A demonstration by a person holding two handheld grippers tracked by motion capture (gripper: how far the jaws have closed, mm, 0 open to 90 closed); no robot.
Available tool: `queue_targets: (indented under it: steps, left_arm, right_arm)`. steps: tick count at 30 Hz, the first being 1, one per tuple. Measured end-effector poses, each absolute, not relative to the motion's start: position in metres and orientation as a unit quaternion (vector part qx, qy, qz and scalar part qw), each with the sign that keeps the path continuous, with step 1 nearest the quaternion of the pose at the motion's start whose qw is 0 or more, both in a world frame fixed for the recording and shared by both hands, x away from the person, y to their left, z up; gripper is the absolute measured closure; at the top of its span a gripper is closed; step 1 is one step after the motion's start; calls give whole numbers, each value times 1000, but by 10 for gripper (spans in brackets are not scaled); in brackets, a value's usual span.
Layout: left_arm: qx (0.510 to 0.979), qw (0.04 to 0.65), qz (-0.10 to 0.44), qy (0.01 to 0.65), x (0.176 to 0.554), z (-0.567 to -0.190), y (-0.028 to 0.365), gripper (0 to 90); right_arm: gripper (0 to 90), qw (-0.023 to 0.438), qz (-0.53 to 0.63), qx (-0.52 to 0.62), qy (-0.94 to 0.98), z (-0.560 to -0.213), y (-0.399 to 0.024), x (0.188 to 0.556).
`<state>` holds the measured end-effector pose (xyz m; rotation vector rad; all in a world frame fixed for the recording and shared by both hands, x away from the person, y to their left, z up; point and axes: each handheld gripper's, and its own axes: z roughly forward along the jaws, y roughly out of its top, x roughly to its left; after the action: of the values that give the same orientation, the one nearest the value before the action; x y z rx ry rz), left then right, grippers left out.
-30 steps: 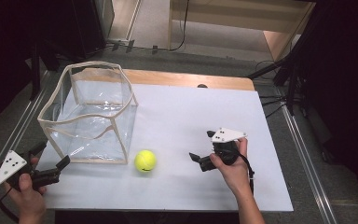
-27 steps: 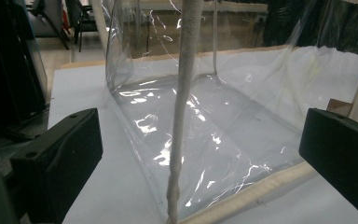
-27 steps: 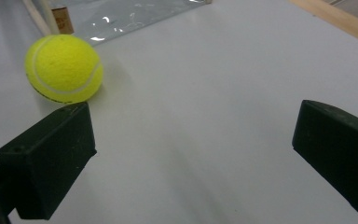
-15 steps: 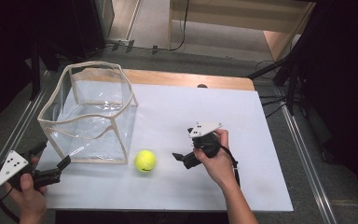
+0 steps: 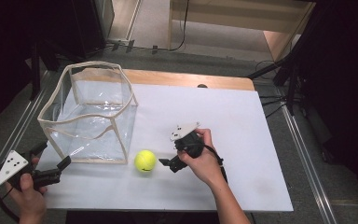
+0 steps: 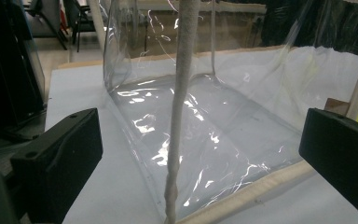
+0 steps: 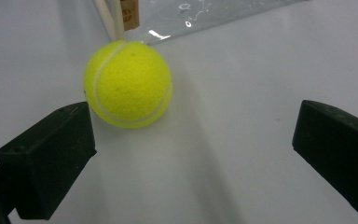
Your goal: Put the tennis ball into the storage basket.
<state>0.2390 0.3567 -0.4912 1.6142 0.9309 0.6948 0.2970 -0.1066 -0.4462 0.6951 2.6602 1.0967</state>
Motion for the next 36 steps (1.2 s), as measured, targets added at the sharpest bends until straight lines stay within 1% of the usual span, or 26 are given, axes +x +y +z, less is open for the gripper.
queue_targets:
  steps: [15, 27, 28, 29, 36]
  left_arm:
    - [684, 548, 291, 385, 236, -491, 356, 0]
    - [680, 556, 288, 382, 235, -491, 358, 0]
    - [681, 555, 287, 381, 235, -491, 358, 0]
    - [681, 555, 287, 381, 235, -491, 358, 0]
    - [682, 555, 287, 381, 235, -491, 358, 0]
  right_arm:
    - [0, 49, 343, 217, 913, -458, -80, 300]
    - [0, 30, 319, 204, 925, -468, -51, 303]
    - [9, 31, 318, 202, 926, -469, -50, 303]
    - [55, 31, 318, 202, 926, -470, -47, 304]
    - [55, 26, 305, 192, 932, -473, -36, 304]
